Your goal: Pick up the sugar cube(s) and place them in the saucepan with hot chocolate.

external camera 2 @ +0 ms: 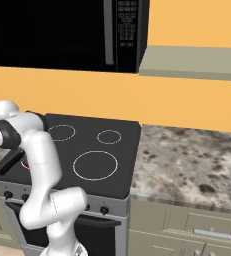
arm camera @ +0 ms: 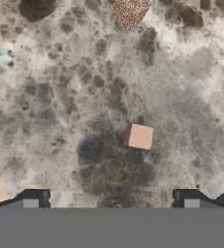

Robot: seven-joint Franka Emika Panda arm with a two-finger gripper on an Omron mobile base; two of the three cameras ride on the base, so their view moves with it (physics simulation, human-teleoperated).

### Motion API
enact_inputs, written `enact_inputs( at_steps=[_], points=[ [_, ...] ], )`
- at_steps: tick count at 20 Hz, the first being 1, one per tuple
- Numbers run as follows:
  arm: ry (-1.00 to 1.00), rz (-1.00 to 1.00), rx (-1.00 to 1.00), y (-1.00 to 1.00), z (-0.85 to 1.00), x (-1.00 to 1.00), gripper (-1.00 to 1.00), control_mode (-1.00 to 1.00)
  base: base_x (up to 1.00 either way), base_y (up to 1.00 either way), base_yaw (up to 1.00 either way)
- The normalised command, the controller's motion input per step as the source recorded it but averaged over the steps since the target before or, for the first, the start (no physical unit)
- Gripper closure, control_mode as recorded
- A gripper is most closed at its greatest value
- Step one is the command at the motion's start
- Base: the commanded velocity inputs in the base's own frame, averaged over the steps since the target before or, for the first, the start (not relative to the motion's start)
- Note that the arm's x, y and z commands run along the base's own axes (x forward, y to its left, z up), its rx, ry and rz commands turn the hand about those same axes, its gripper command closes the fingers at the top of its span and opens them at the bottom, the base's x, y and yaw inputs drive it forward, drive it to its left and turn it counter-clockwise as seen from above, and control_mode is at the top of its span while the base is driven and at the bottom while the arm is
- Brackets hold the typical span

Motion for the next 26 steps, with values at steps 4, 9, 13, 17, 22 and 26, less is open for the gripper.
enact_inputs(
  at_steps=[4,9,13,17,22,26],
  points=[
    [-0.13,0.00,0.16,-0.16,0.00,0.00,-1.00,-1.00,0.00,0.00,0.00],
    [0.00,0.00,0.26,-0.36,0.00,0.18,-1.00,-1.00,0.00,0.00,0.00],
    [0.15,0.00,0.22,-0.38,0.01,0.33,-1.00,-1.00,0.00,0.00,0.00],
    [0.43,0.00,0.01,-0.07,0.03,0.40,-1.00,-1.00,0.00,0.00,0.00],
    [0.41,0.00,-0.05,0.07,0.14,0.19,-1.00,-1.00,0.00,0.00,0.00],
    [0.23,0.00,-0.13,0.24,0.09,0.19,-1.00,-1.00,0.00,0.00,0.00]
  ],
)
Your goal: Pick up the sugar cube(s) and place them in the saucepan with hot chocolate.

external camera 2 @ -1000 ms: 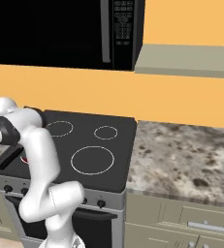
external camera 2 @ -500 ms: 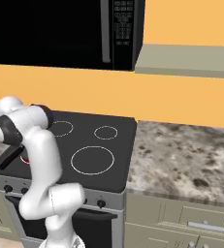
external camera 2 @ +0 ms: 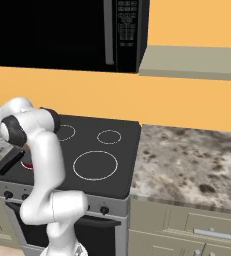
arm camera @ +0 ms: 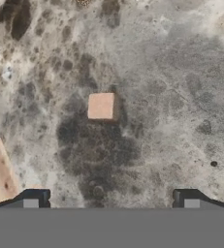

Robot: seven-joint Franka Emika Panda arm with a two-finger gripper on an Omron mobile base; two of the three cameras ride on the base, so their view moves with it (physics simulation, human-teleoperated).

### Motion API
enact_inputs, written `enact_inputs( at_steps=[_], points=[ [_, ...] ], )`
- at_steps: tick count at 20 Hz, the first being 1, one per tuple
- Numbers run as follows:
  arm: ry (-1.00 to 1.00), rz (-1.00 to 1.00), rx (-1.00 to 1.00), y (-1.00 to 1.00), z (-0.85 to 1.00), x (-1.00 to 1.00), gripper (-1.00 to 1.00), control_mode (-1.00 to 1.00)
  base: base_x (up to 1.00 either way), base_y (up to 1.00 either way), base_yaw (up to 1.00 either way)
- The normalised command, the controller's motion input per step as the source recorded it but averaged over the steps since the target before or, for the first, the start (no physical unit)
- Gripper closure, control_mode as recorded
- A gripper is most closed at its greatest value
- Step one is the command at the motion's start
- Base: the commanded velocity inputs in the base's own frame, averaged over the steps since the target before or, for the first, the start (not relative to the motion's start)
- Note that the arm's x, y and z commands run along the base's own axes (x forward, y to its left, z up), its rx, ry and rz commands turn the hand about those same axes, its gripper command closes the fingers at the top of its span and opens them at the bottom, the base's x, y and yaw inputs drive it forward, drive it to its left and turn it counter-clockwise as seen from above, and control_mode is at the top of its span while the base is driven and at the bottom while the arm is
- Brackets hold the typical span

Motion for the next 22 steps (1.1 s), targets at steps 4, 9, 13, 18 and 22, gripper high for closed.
enact_inputs(
  at_steps=[4,9,13,18,22],
  points=[
    [-0.07,0.00,-0.19,0.51,-0.03,0.01,-1.00,-1.00,0.00,0.00,0.00],
    [-0.11,0.00,-0.13,0.52,-0.02,0.02,-1.00,-1.00,0.00,0.00,0.00],
    [0.00,0.00,-0.07,0.15,-0.01,0.15,-1.00,-1.00,0.00,0.00,0.00],
    [0.00,0.00,-0.02,0.00,-0.10,0.00,-1.00,-1.00,0.00,0.00,0.00],
    [0.00,0.00,0.00,0.00,-0.29,0.00,-1.00,-1.00,0.00,0.00,0.00]
  ],
)
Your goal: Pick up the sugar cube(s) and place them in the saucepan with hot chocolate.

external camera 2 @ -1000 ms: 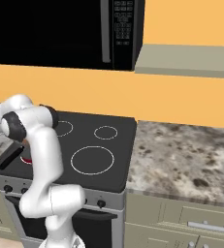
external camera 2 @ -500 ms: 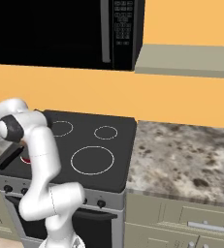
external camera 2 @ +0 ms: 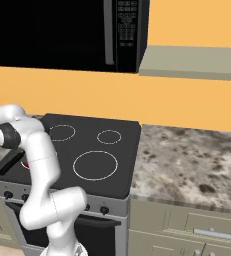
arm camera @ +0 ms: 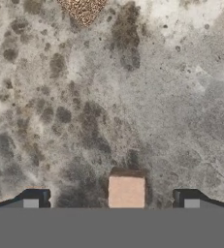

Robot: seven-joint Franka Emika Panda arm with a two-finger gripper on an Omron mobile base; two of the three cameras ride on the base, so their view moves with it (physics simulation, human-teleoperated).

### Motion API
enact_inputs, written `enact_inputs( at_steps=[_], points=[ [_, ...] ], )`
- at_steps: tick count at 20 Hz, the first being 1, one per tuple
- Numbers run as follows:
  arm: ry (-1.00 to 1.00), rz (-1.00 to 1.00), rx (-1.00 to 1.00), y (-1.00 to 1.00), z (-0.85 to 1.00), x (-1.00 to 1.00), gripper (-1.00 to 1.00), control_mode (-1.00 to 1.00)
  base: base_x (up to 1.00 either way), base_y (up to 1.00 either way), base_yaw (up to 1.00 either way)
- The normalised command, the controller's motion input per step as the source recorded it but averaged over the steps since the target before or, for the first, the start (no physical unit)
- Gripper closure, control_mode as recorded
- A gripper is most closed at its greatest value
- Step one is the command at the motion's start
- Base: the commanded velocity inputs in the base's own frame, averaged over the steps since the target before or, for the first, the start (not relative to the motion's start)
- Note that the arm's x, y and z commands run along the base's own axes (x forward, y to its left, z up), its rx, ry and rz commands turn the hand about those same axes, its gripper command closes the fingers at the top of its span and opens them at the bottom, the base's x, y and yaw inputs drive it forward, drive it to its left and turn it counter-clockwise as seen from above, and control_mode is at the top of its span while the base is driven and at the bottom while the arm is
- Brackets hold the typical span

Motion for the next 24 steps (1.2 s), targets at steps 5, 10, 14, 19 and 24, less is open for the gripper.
enact_inputs(
  at_steps=[5,10,14,19,24],
  points=[
    [0.00,0.00,0.00,0.00,-0.22,0.12,-1.00,-1.00,0.00,0.00,0.00],
    [0.00,0.00,0.00,0.00,-0.01,0.10,-1.00,-1.00,0.00,0.00,0.00],
    [0.00,0.00,0.00,0.00,-0.02,-0.01,-1.00,-1.00,0.00,0.00,0.00],
    [0.00,0.00,0.00,0.00,-0.17,-0.07,-1.00,-1.00,0.00,0.00,0.00],
    [0.00,0.00,0.00,0.00,-0.31,0.00,-1.00,-1.00,0.00,0.00,0.00]
  ],
)
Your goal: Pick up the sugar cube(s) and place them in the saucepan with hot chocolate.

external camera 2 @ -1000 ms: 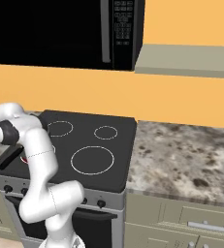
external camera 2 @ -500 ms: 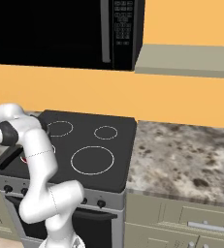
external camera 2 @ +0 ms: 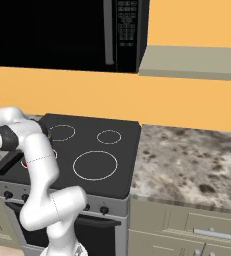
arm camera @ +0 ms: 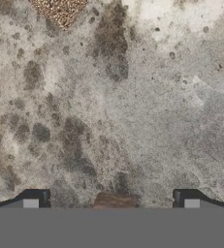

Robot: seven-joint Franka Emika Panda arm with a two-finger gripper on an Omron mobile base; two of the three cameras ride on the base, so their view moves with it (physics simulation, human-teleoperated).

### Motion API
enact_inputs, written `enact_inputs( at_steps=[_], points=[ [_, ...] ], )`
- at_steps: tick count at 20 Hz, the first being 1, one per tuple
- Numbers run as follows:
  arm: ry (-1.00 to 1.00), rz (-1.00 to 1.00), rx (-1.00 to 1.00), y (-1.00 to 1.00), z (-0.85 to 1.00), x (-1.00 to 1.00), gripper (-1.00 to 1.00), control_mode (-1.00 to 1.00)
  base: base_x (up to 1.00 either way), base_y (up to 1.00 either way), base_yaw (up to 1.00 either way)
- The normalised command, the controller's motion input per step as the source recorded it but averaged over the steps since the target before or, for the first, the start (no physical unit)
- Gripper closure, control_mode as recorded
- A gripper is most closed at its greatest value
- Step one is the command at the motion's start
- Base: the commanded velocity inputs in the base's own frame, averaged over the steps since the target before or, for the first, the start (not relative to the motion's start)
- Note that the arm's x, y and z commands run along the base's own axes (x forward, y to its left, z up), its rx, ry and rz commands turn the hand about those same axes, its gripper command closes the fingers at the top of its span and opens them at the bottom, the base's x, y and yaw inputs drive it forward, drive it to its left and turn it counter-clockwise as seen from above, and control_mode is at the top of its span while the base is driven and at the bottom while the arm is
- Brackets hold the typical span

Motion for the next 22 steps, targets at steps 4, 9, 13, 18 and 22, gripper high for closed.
enact_inputs(
  at_steps=[4,9,13,18,22],
  points=[
    [0.00,0.00,0.00,0.00,-0.04,-0.08,-1.00,-1.00,0.00,0.00,0.00],
    [0.00,0.00,0.00,0.00,0.00,-0.05,1.00,-1.00,0.00,0.00,0.00],
    [0.00,0.00,0.00,0.00,0.00,-0.04,1.00,-1.00,0.00,0.00,0.00],
    [0.00,0.00,0.00,0.00,0.00,-0.01,1.00,-1.00,0.00,0.00,0.00],
    [0.00,0.00,0.00,0.00,0.00,0.00,1.00,-1.00,0.00,0.00,0.00]
  ],
)
